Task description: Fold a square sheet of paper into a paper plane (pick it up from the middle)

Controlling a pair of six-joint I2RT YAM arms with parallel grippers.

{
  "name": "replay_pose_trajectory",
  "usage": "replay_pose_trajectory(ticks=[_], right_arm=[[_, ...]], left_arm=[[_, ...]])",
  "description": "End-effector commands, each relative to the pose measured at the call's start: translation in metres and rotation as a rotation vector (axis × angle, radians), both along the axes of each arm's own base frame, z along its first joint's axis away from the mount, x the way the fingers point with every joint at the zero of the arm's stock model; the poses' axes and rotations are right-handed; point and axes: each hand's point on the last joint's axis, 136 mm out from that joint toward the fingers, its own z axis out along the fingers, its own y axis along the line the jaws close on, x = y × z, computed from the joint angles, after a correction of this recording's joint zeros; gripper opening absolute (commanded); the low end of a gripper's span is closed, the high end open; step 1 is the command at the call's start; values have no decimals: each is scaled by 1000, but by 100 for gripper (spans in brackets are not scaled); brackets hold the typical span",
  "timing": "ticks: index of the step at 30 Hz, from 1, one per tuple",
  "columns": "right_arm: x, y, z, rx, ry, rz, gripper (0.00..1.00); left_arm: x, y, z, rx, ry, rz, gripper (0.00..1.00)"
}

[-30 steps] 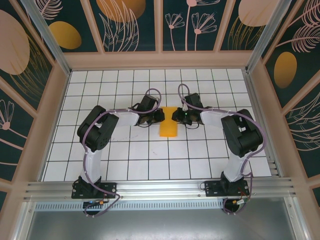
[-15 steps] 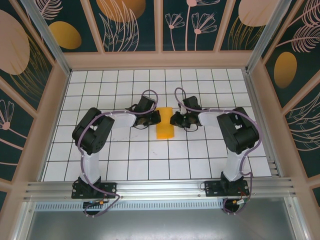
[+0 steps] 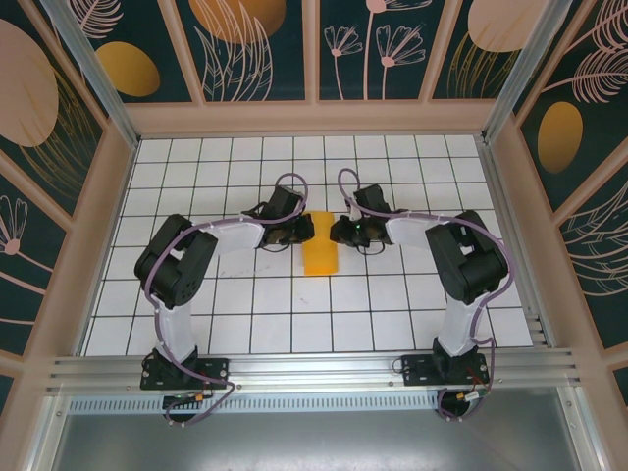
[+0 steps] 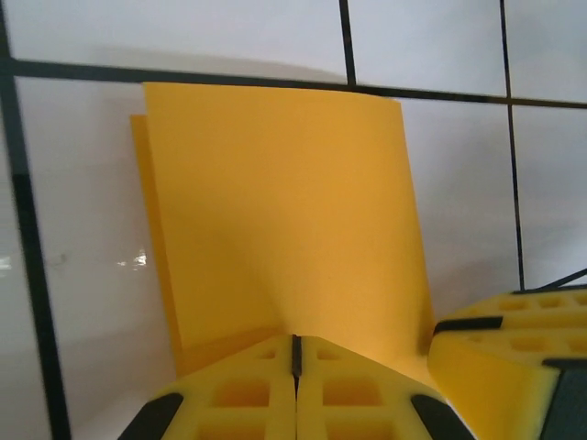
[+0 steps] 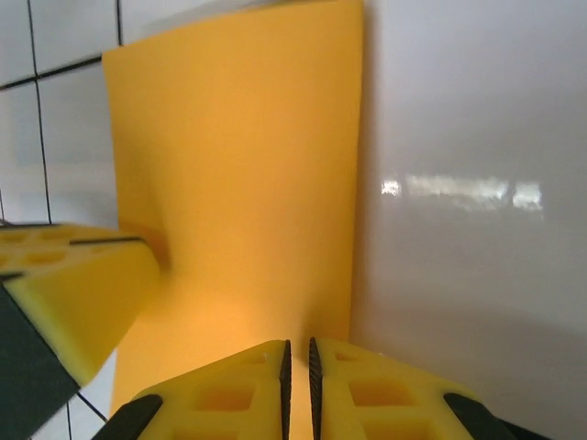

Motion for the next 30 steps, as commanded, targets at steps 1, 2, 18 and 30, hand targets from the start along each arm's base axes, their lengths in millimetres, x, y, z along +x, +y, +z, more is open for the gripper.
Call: replay_pose_trajectory(ticks=[1,2,18,30], right_arm=[[14,15,10,-72,-52,24,14],[18,16,7,-87,-52,23,13],[55,29,-25,-238,-18,-13,12],[52,-53,-24,-302,36,-343,12]], left_arm=[[8,21,25,32,-67,84,8],[10,29,28,55,-86,116,10],[5,84,57,96,-192,290,60],[-4,73,72,-12,-249,217,98]])
